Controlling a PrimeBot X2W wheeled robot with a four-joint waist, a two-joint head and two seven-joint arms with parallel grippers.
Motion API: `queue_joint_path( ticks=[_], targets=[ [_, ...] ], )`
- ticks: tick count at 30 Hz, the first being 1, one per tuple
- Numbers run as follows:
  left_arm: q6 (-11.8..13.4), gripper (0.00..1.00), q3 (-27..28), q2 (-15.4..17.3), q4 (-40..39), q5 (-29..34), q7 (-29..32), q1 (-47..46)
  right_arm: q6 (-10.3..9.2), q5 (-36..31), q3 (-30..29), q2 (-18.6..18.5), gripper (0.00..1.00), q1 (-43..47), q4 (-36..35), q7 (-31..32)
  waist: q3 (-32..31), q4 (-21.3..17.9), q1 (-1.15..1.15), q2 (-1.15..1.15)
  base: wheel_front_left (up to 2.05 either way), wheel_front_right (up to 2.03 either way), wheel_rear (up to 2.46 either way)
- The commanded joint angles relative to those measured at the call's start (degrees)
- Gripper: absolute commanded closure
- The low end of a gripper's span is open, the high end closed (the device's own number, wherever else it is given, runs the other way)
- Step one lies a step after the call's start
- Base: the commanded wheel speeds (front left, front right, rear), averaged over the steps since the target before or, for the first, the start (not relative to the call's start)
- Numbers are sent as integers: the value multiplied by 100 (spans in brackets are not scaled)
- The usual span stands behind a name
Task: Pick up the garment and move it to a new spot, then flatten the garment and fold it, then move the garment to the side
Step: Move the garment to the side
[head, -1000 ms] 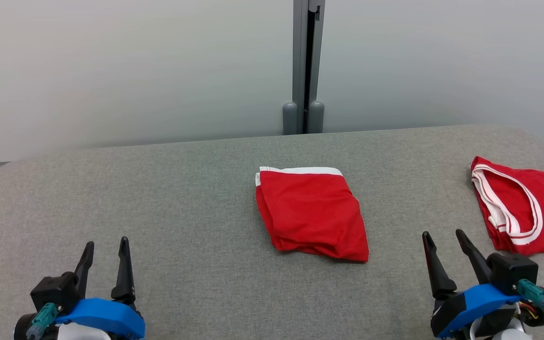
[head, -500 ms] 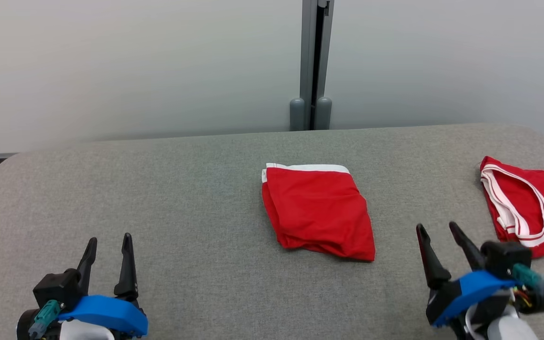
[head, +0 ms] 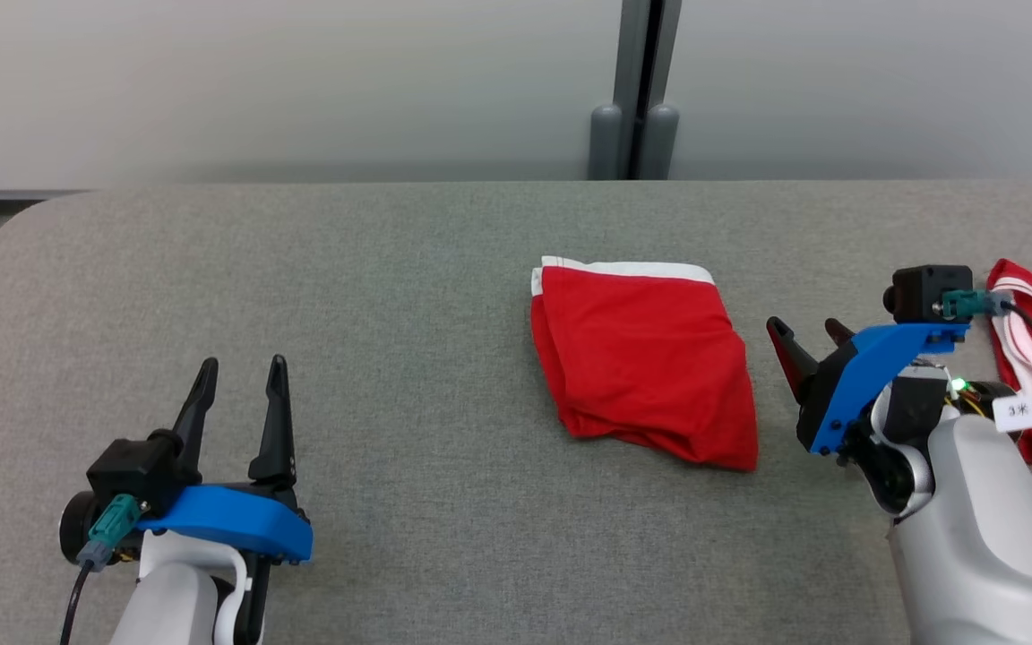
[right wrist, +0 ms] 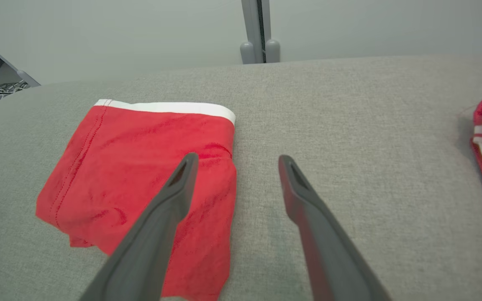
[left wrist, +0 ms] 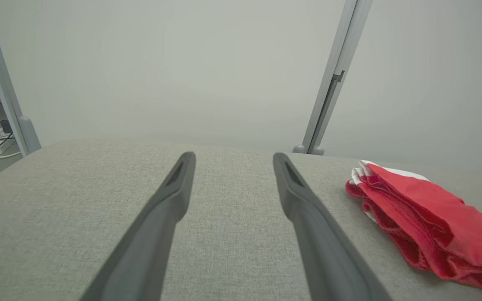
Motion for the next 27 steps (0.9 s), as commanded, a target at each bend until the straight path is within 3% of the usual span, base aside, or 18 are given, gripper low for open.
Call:
queue_joint_path(
  ticks=[1, 12, 16, 17, 18, 19, 23, 27],
  targets=[
    [-3, 0, -11, -14, -37, 4, -25, -129, 0, 20, -53, 30, 0, -189, 185, 88, 221, 187, -1, 0, 0, 0, 0],
    [-40, 0, -281, -159, -102, 6, -25, -552, 0, -73, -516, 45, 0, -1161, 2024, 232, 649, 517, -1, 0, 0, 0, 0],
    [-47, 0, -317, -199, -120, -10, -25, -594, 0, 58, -297, 52, 0, -1293, 2550, 270, 694, 570, -1, 0, 0, 0, 0],
    [-48, 0, -312, -204, -126, -14, -25, -581, 1, 103, -188, 64, 15, -1323, 2621, 286, 708, 568, -1, 0, 0, 0, 0],
    [-48, 0, -303, -209, -133, -17, -25, -573, 1, 130, -95, 66, 61, -1378, 2676, 259, 723, 558, -1, 0, 0, 0, 0],
    [-49, 0, -289, -209, -144, -21, -25, -563, 1, 94, 21, 68, 100, -1438, 2699, 238, 739, 537, -1, 0, 0, 0, 0],
    [-51, 0, -206, -183, -214, -23, -25, -543, 1, -76, 602, -10, 100, -1806, 2646, 349, 832, 370, -1, 0, 0, 0, 0],
    [-48, 0, -105, -206, -294, -17, -25, -487, 0, -173, 1597, -264, 100, -2188, 2411, 744, 860, 106, -1, 0, 0, 0, 0]
  ],
)
